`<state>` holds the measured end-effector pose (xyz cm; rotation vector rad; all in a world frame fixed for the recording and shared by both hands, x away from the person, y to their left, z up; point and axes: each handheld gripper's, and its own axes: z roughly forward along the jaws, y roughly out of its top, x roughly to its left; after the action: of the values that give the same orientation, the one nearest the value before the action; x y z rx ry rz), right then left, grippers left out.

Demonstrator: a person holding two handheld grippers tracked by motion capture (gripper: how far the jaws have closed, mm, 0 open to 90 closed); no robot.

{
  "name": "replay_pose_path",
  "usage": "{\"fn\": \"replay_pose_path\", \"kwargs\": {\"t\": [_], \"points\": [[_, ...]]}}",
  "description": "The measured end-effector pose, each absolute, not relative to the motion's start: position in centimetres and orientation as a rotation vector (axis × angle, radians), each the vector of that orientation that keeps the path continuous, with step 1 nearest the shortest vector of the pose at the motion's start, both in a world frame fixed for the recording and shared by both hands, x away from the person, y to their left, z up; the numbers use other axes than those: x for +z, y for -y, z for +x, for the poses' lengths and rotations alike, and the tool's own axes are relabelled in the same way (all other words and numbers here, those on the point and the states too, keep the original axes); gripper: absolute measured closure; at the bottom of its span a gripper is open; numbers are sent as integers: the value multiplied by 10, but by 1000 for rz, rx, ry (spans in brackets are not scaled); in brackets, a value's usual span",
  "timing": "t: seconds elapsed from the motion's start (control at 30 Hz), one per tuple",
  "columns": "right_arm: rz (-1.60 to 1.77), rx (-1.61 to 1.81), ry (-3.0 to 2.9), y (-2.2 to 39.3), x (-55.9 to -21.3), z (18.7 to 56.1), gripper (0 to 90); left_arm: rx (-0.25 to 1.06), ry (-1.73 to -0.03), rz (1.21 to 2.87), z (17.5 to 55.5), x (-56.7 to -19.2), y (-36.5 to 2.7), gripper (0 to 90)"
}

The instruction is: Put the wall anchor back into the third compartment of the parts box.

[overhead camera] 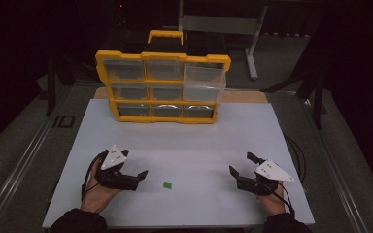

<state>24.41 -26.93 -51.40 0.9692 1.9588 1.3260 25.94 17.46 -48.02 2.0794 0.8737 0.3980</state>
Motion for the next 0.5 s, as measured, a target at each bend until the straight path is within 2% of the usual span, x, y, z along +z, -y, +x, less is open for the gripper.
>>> {"fn": "replay_pose_path", "kwargs": {"t": [0.3,0.5], "points": [[959,1325,-1950,269,-513,243,183,350,-783,2265,280,-489,-126,46],[954,1320,-1958,269,-513,243,183,301,-747,2344,287,-498,-105,84]]}}
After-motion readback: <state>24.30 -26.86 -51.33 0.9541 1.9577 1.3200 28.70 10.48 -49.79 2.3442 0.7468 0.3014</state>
